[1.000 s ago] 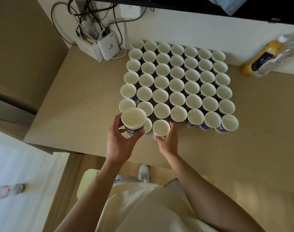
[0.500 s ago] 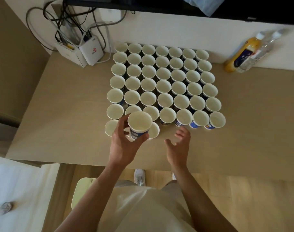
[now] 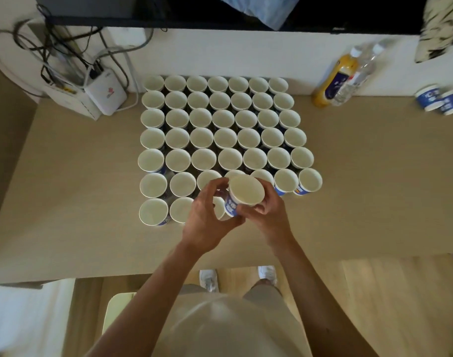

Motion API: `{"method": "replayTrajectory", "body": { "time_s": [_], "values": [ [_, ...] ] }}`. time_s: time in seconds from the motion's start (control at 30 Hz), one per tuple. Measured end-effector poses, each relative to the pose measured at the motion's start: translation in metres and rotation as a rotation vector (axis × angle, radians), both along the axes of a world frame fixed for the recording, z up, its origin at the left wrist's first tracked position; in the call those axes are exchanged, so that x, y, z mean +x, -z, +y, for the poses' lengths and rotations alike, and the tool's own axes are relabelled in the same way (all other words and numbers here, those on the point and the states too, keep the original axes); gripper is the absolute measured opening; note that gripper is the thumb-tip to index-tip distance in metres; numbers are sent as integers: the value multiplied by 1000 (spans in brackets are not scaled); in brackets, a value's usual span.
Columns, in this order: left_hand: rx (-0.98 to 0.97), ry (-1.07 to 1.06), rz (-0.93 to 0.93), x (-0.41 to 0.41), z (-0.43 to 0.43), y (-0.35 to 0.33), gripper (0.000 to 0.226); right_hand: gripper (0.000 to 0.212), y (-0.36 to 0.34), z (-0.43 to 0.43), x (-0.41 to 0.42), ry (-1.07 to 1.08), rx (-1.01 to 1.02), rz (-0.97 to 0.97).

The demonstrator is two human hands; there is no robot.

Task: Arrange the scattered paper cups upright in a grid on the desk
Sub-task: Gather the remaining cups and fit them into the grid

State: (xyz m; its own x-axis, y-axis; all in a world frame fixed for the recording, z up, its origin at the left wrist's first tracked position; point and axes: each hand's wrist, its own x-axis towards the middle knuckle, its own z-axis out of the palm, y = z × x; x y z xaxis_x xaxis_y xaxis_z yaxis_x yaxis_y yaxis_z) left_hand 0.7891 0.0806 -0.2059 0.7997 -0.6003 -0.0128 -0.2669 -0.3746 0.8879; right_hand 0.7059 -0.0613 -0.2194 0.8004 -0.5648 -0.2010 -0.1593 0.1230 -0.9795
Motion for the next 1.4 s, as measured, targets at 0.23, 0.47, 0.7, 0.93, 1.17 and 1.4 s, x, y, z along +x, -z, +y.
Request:
{"method": "replayTrajectory", "body": {
  "time_s": [0.23, 0.47, 0.7, 0.93, 1.17, 1.4],
  "values": [
    [54, -70, 116, 10, 28, 7, 82, 64, 52, 4, -20, 214, -26, 123],
    [45, -131, 122, 10, 41, 9, 76, 62, 93, 19, -22, 151, -101, 269],
    [28, -151, 120, 10, 48, 7, 71, 64, 109, 20, -7, 134, -131, 280],
    [39, -147, 108, 9, 49, 4, 71, 62, 109, 16, 0, 129, -150, 253],
    [49, -105, 116, 7, 38, 0, 70, 82, 106, 11, -25, 118, -169, 404],
    [0, 15, 138, -7, -14, -15, 69, 75, 63, -26, -72, 402, -99, 358]
  ]
}}
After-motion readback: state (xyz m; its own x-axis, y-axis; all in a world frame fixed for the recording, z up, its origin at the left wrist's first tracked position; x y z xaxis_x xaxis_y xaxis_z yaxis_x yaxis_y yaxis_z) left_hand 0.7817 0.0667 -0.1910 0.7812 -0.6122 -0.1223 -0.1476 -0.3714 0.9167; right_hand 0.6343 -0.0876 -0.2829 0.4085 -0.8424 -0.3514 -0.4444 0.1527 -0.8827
